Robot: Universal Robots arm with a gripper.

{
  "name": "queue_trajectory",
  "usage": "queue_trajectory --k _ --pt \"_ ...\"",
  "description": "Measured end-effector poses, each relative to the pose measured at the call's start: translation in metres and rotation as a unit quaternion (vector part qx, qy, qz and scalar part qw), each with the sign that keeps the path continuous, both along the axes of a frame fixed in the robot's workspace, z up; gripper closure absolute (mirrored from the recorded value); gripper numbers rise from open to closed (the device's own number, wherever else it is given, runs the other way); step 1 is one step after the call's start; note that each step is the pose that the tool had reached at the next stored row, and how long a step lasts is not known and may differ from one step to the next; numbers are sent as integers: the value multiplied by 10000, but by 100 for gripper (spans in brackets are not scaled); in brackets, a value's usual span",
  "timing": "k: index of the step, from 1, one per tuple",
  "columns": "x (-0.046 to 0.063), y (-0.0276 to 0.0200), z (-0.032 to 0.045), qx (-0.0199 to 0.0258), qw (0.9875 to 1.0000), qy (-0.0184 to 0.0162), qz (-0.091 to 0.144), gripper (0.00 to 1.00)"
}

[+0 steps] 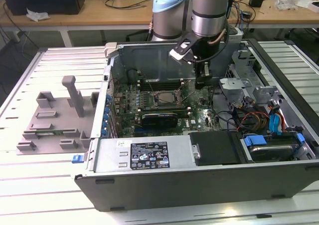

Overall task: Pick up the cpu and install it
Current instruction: 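Close the cpu cover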

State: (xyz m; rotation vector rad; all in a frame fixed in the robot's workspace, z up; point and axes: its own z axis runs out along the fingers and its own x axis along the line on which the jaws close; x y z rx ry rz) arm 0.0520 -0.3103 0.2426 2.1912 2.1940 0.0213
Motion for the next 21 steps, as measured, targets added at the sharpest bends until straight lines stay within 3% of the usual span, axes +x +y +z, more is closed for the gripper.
queue_trajectory --k 6,9,12,15,20,21 --pt "-266 30 0 11 10000 -98 -1 89" --pt "-483 65 -8 12 9999 -142 -1 89" --pt "-686 88 -36 12 9999 -156 0 89" --pt "-807 98 -52 12 9999 -159 -1 89" --pt "-813 99 -54 11 9999 -160 0 89" --pt "-812 99 -58 15 9999 -133 0 89"
